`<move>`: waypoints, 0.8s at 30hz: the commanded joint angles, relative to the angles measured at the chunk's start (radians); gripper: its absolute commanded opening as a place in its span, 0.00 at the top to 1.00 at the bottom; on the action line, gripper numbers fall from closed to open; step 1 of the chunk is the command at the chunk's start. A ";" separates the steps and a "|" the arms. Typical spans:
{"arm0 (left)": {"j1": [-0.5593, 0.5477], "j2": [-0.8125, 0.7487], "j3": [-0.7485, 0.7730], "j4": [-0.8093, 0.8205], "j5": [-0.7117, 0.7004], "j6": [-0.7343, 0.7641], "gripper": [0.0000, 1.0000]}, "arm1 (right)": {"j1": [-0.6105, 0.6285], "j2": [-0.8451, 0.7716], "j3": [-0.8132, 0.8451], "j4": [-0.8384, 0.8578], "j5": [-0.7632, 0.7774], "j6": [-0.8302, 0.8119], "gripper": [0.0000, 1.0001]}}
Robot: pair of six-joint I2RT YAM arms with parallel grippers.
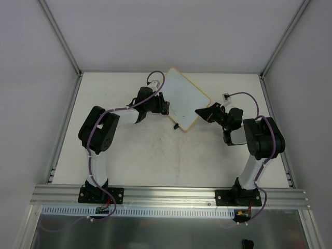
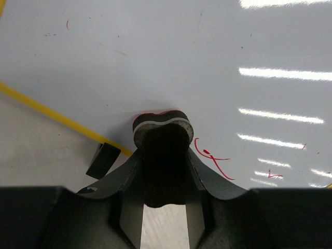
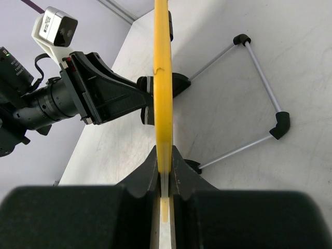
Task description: Erase the whiteboard
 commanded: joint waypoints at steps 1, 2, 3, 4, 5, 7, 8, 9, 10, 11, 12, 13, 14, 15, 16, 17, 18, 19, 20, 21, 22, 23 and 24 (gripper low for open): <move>-0.005 0.005 0.031 -0.010 0.016 -0.023 1.00 | 0.025 -0.003 0.021 0.226 -0.054 -0.028 1.00; -0.003 0.008 0.034 -0.010 0.016 -0.027 1.00 | 0.024 -0.003 0.019 0.226 -0.054 -0.028 1.00; -0.003 0.013 0.034 -0.010 0.019 -0.036 1.00 | 0.024 -0.002 0.019 0.226 -0.052 -0.028 1.00; -0.002 0.025 0.037 -0.010 0.033 -0.041 1.00 | 0.024 -0.001 0.019 0.226 -0.054 -0.028 1.00; -0.002 0.030 0.044 -0.010 0.046 -0.046 1.00 | 0.024 -0.001 0.019 0.226 -0.052 -0.028 1.00; -0.010 0.041 0.045 -0.010 0.077 -0.069 1.00 | 0.024 0.000 0.021 0.226 -0.054 -0.028 1.00; -0.014 0.050 0.047 -0.010 0.077 -0.067 1.00 | 0.024 0.002 0.021 0.226 -0.054 -0.028 1.00; -0.026 0.051 0.047 -0.012 0.077 -0.069 1.00 | 0.024 0.000 0.021 0.226 -0.054 -0.028 1.00; -0.031 0.054 0.045 -0.013 0.074 -0.070 1.00 | 0.024 0.002 0.022 0.226 -0.054 -0.028 1.00; -0.034 0.056 0.047 -0.016 0.074 -0.073 1.00 | 0.024 0.002 0.021 0.226 -0.054 -0.028 1.00; -0.039 0.061 0.050 -0.024 0.076 -0.076 1.00 | 0.025 0.002 0.021 0.226 -0.055 -0.028 1.00; -0.046 0.064 0.054 -0.044 0.077 -0.087 1.00 | 0.024 0.002 0.021 0.226 -0.054 -0.030 1.00; -0.049 0.065 0.054 -0.044 0.080 -0.093 1.00 | 0.025 0.002 0.019 0.226 -0.054 -0.030 1.00; -0.057 0.065 0.053 -0.044 0.079 -0.093 1.00 | 0.024 0.002 0.019 0.226 -0.054 -0.030 1.00; -0.075 0.062 0.053 -0.044 0.073 -0.081 1.00 | 0.024 0.002 0.019 0.226 -0.054 -0.028 1.00; -0.086 0.061 0.051 -0.044 0.063 -0.076 1.00 | 0.025 0.002 0.021 0.226 -0.054 -0.028 1.00; -0.097 0.061 0.054 -0.044 0.054 -0.072 1.00 | 0.024 0.002 0.022 0.226 -0.055 -0.028 1.00; -0.106 0.062 0.057 -0.042 0.053 -0.072 1.00 | 0.024 0.002 0.022 0.226 -0.054 -0.028 1.00; -0.126 0.062 0.059 -0.044 0.051 -0.075 1.00 | 0.024 0.000 0.021 0.226 -0.055 -0.028 1.00; -0.137 0.064 0.057 -0.044 0.042 -0.075 1.00 | 0.024 0.002 0.021 0.226 -0.054 -0.030 1.00; -0.148 0.062 0.056 -0.044 0.033 -0.079 1.00 | 0.024 0.002 0.021 0.226 -0.055 -0.028 1.00; -0.160 0.064 0.051 -0.041 0.025 -0.081 1.00 | 0.025 0.002 0.022 0.226 -0.055 -0.028 1.00; -0.186 0.065 0.053 -0.036 0.011 -0.079 1.00 | 0.024 0.002 0.022 0.226 -0.055 -0.028 1.00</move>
